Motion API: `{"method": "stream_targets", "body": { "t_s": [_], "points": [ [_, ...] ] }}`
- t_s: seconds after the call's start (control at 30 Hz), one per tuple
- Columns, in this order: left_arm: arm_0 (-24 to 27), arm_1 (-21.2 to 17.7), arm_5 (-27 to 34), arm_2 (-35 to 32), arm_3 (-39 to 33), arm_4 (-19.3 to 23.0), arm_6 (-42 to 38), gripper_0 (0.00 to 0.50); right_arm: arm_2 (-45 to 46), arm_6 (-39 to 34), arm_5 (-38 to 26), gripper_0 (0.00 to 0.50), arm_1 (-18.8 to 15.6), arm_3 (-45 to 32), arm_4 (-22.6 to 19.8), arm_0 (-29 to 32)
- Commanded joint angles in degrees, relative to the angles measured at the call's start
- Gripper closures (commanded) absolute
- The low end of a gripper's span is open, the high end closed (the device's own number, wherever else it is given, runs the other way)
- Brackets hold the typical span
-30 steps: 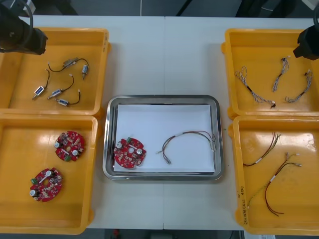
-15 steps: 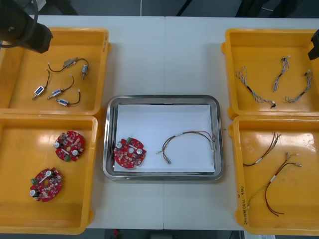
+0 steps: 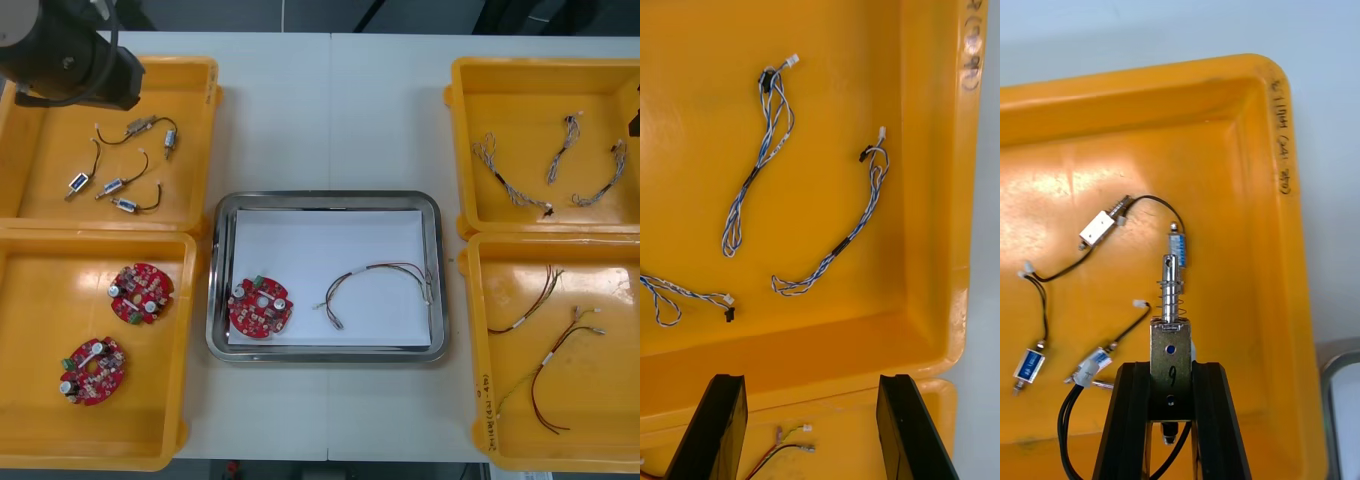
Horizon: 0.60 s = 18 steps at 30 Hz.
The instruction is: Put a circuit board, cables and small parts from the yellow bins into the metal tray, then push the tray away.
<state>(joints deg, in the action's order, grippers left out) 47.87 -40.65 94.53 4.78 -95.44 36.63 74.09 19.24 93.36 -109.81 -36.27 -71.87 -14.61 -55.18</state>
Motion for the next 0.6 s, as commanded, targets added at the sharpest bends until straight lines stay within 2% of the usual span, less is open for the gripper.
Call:
{"method": "stream_targets", "body": {
  "t_s": [0.03,0.37,0.6],
  "points": [
    [-1.03,2.25,2.68,2.95,-6.16,-0.86,-2.72,0.5,1.07,-4.33,-0.19,0.0,-3.1,4.99,0.63,-5.02],
    [-1.03,6.02,3.73,10.51,-11.26,-2.0,-14.15,0.497,0.45,-14.96,6.72,0.0,-3.19,11.75,1.16,-5.11],
    [-1.03,8.4,3.73,16.66,-11.17,-3.32,-19.95,0.5,0.54,-17.95,11.82,0.0,-3.19,15.97,0.9,-5.11]
  ]
}}
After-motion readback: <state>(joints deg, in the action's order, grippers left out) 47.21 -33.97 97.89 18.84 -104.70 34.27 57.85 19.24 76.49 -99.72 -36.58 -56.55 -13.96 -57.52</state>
